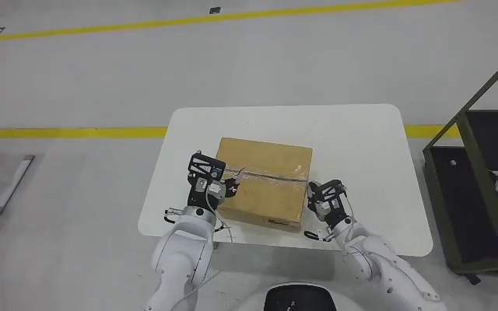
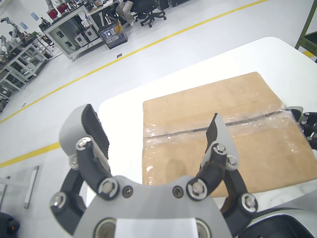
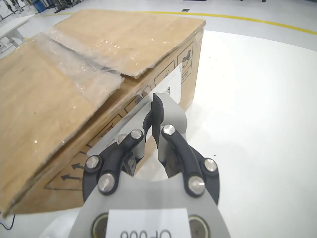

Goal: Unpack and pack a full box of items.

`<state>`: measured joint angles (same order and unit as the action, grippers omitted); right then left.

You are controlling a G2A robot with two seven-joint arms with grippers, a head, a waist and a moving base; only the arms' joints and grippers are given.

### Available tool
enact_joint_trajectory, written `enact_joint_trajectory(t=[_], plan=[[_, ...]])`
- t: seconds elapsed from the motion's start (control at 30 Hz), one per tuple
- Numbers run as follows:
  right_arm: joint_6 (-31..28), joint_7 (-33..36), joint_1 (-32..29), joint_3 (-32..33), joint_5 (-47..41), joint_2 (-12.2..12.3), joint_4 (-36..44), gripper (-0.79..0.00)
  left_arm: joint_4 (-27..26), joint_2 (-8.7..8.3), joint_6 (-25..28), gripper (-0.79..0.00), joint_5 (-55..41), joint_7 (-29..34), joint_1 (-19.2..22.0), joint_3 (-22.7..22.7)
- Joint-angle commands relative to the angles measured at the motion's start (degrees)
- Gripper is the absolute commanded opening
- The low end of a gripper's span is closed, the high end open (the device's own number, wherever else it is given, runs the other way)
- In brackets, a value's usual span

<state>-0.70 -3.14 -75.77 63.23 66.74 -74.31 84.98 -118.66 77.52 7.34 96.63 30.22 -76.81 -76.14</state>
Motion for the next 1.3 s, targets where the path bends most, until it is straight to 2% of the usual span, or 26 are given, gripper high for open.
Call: enact_joint_trajectory(t=[0.0,0.17,0.3,0.57,0.63,0.9,1.0,1.1,1.27], plan=[[1.4,-2.2,-0.6,1.2,-1.7,-0.1,0.8,-0.785,0.3,0.15,-0.9,0.000,-2.5,0.0,-0.2,0.1],[1.8,-1.1,-1.6,3.8,-0.2,0.4,3.6,-0.785,0.8,0.24,0.2,0.000,-4.8,-0.2,1.0,0.9],[2.8,-1.4,-3.4,7.6,-1.2,0.8,6.4,-0.785,1.8,0.28,3.0,0.000,-4.6,-0.8,2.9,2.9],[5.6,-1.6,-10.2,15.9,0.3,1.8,13.1,-0.785,6.0,0.28,14.5,0.000,-3.0,1.7,7.4,10.1],[5.4,-1.2,-11.8,17.4,0.2,2.0,14.3,-0.785,6.2,0.30,14.7,0.000,-3.0,1.8,7.6,10.4],[5.4,-1.2,-11.8,17.4,0.2,2.0,14.3,-0.785,6.2,0.30,14.7,0.000,-3.0,1.8,7.6,10.4],[5.4,-1.2,-11.8,17.4,0.2,2.0,14.3,-0.785,7.5,0.40,14.2,0.000,-8.0,1.0,6.8,9.9],[5.4,-1.2,-11.8,17.4,0.2,2.0,14.3,-0.785,9.7,0.66,15.7,0.000,-9.4,2.8,8.5,12.0],[5.4,-1.2,-11.8,17.4,0.2,2.0,14.3,-0.785,15.0,1.74,13.9,0.000,-12.5,6.7,13.5,16.6]])
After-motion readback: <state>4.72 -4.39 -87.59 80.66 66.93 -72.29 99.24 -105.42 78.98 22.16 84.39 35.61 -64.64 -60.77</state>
